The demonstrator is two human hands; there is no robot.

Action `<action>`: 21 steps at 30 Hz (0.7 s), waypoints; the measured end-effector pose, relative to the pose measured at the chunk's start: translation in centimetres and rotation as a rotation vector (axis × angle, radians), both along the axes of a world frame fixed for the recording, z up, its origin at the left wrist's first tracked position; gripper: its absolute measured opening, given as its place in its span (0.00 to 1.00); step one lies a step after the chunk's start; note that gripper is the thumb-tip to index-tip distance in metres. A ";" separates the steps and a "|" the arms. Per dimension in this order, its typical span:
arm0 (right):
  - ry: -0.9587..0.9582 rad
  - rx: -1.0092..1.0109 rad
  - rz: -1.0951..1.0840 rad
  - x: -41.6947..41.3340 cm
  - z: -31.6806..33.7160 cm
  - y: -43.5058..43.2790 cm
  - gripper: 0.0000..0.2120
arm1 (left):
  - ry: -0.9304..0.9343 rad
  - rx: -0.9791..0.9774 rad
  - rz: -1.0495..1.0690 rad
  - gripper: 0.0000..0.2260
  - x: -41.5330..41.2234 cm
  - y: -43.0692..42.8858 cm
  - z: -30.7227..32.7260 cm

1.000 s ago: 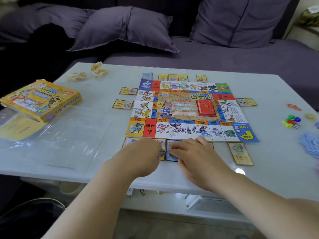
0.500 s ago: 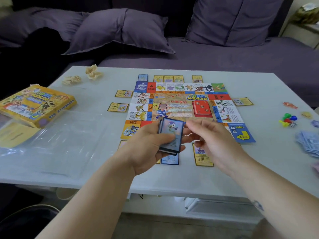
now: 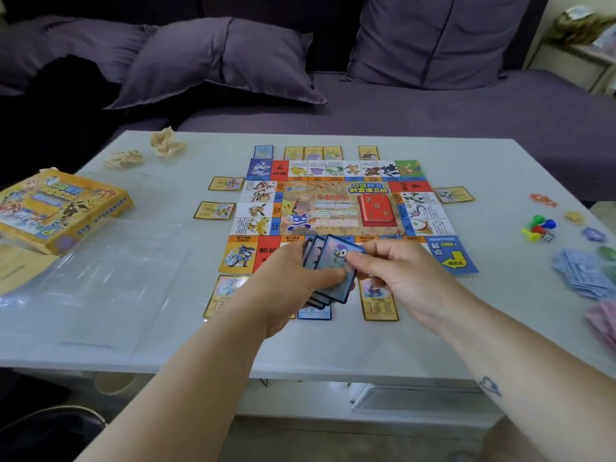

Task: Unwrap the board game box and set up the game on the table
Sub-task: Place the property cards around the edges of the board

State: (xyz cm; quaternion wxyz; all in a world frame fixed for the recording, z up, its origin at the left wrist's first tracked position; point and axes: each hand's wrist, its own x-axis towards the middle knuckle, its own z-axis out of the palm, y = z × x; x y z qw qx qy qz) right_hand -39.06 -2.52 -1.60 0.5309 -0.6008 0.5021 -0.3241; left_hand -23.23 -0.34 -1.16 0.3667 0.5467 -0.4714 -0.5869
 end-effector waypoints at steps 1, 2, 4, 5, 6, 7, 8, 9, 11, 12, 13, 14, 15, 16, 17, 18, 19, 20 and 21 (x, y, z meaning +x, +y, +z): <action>-0.001 -0.001 -0.023 -0.3 0.1 -0.2 0.09 | 0.011 -0.005 0.011 0.09 -0.4 -0.1 0.1; -0.011 -0.006 -0.067 -0.7 0.2 -0.4 0.09 | 0.045 -0.010 0.026 0.06 -0.8 -0.3 0.2; -0.071 -0.031 -0.211 -2.1 0.7 -1.2 0.09 | 0.129 -0.019 0.071 0.03 -1.5 -0.6 0.7; -0.107 -0.047 -0.284 -3.0 1.0 -1.7 0.09 | 0.159 -0.031 0.095 0.06 -1.8 -0.8 0.9; -0.126 -0.067 -0.339 -4.0 1.3 -2.1 0.09 | 0.189 -0.036 0.115 0.09 -2.0 -1.1 1.1; -0.122 -0.082 -0.369 -4.9 1.5 -2.3 0.09 | 0.214 -0.033 0.130 0.10 -2.3 -1.3 1.2; -0.111 -0.088 -0.372 -5.7 1.6 -2.4 0.08 | 0.227 -0.027 0.138 0.11 -2.6 -1.4 1.4; -0.100 -0.084 -0.354 -6.3 1.5 -2.3 0.08 | 0.236 -0.018 0.138 0.10 -3.0 -1.5 1.5; -0.087 -0.062 -0.286 -6.9 1.2 -1.9 0.08 | 0.239 0.013 0.124 0.08 -4.0 -1.5 1.6; -0.081 -0.052 -0.256 -7.0 1.0 -1.6 0.09 | 0.240 0.029 0.117 0.07 -4.6 -1.5 1.6; -0.080 -0.045 -0.231 -7.0 0.9 -1.4 0.09 | 0.254 0.050 0.107 0.08 -5.1 -1.5 1.6; -0.080 -0.041 -0.208 -7.1 0.8 -1.3 0.10 | 0.281 0.077 0.093 0.11 -5.6 -1.5 1.5; -0.072 -0.040 -0.187 -7.0 0.8 -1.1 0.10 | 0.315 0.111 0.076 0.14 -6.0 -1.4 1.5; -0.054 -0.045 -0.165 -6.9 0.8 -0.9 0.10 | 0.342 0.139 0.061 0.16 -6.5 -1.4 1.4; -0.018 -0.062 -0.145 -6.7 0.7 -0.6 0.09 | 0.365 0.165 0.050 0.15 -6.9 -1.3 1.3; 0.053 -0.099 -0.126 -6.5 0.6 -0.4 0.09 | 0.374 0.190 0.054 0.13 -7.3 -1.2 1.0; 0.146 -0.151 -0.109 -6.5 0.6 -0.2 0.09 | 0.372 0.219 0.078 0.11 -7.6 -1.1 0.8; 0.223 -0.203 -0.100 -6.5 0.6 -0.1 0.10 | 0.367 0.244 0.114 0.09 -7.9 -1.1 0.6; 0.257 -0.232 -0.115 -6.6 0.8 -0.1 0.11 | 0.378 0.261 0.147 0.08 -8.0 -1.2 0.5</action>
